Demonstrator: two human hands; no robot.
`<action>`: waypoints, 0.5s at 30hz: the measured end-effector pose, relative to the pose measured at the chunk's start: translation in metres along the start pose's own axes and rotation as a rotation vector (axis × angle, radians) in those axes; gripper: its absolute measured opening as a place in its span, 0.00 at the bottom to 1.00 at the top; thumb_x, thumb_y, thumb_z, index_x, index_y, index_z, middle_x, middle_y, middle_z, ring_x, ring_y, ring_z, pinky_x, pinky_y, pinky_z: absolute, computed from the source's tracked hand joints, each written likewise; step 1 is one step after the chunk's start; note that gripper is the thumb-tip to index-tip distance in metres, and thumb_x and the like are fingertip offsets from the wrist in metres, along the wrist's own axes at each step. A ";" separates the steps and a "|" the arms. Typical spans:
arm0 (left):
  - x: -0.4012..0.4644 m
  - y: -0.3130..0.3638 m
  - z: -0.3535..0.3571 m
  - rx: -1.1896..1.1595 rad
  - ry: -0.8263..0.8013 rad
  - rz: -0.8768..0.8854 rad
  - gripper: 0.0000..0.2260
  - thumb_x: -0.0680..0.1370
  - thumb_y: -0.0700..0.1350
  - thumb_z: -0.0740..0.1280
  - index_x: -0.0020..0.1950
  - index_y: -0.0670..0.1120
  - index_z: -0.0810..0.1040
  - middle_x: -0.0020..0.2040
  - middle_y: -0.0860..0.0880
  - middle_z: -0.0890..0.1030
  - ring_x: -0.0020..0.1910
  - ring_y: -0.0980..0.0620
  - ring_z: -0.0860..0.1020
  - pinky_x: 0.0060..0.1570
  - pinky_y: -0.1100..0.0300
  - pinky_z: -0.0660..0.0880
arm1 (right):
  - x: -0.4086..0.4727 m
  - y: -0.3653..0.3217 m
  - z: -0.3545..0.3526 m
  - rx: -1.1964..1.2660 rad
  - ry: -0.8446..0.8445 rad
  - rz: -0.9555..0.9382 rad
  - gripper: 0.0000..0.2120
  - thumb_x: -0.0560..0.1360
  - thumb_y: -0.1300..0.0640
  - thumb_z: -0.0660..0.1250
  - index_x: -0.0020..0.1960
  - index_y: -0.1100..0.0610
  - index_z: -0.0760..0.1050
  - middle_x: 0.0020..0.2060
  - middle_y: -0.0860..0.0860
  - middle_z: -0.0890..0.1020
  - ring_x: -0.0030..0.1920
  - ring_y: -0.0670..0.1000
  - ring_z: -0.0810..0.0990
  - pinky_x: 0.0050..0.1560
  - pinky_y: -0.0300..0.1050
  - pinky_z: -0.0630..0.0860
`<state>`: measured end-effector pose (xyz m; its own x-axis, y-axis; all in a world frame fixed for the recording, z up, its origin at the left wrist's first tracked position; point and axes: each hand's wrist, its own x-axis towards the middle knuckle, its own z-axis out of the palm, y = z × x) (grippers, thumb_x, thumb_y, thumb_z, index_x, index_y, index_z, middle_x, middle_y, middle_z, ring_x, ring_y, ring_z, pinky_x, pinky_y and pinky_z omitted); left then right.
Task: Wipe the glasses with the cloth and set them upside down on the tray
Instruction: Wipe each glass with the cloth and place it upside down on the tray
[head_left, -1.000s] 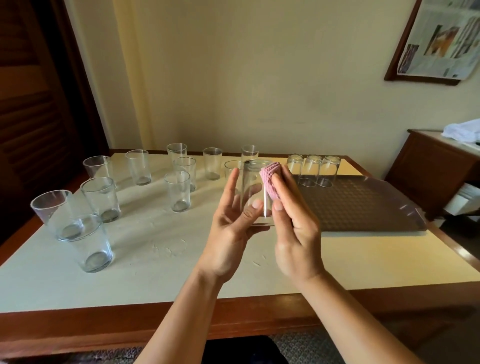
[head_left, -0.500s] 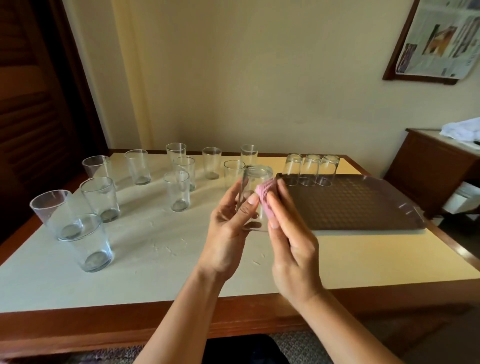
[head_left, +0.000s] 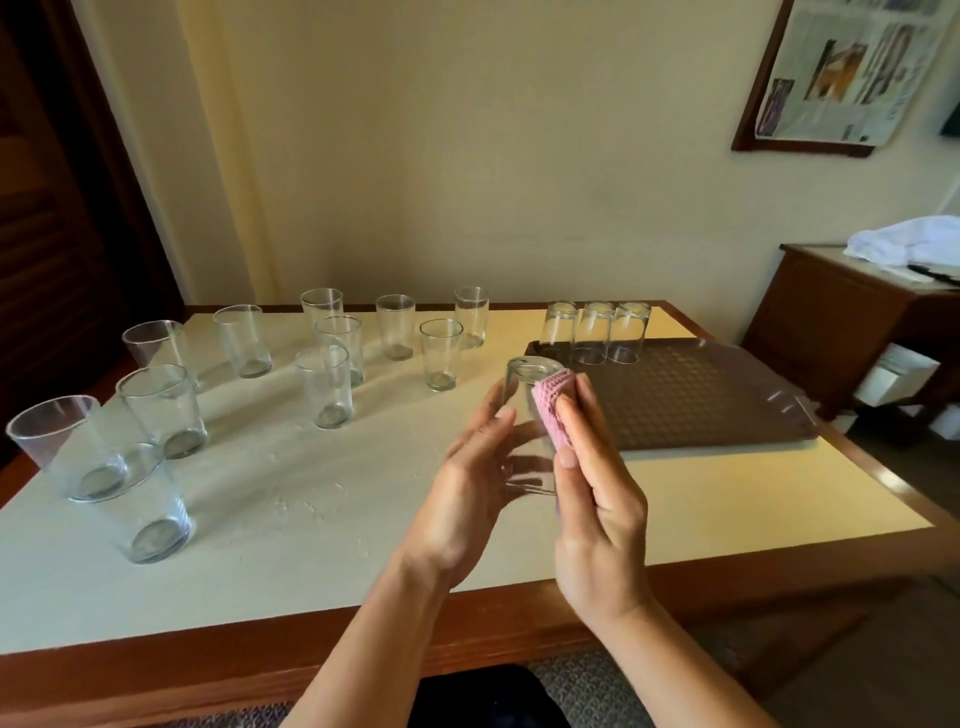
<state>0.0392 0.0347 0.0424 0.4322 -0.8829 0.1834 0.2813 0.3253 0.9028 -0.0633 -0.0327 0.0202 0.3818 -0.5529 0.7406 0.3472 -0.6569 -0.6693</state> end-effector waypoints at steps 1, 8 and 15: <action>-0.001 -0.002 0.000 0.024 -0.025 -0.025 0.27 0.80 0.53 0.66 0.80 0.58 0.66 0.64 0.42 0.83 0.49 0.46 0.82 0.53 0.53 0.78 | 0.006 0.002 -0.005 -0.003 -0.002 0.015 0.19 0.84 0.66 0.59 0.74 0.61 0.69 0.77 0.57 0.68 0.78 0.55 0.66 0.76 0.55 0.67; 0.017 -0.012 -0.007 0.451 0.079 0.168 0.28 0.76 0.43 0.78 0.74 0.50 0.73 0.59 0.48 0.80 0.49 0.48 0.82 0.49 0.59 0.79 | 0.067 -0.003 -0.033 -0.153 -0.253 0.097 0.19 0.85 0.64 0.58 0.75 0.57 0.70 0.73 0.50 0.75 0.75 0.44 0.71 0.77 0.51 0.67; 0.027 -0.029 -0.021 0.776 0.133 0.219 0.36 0.75 0.43 0.79 0.78 0.58 0.65 0.63 0.63 0.73 0.61 0.57 0.76 0.57 0.67 0.74 | 0.065 0.000 -0.045 -0.394 -0.425 0.065 0.20 0.84 0.67 0.58 0.75 0.56 0.72 0.72 0.43 0.74 0.73 0.35 0.68 0.76 0.37 0.64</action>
<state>0.0606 0.0086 0.0125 0.5208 -0.7628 0.3833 -0.4733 0.1156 0.8733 -0.0767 -0.0914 0.0705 0.7300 -0.3978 0.5558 -0.0022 -0.8145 -0.5801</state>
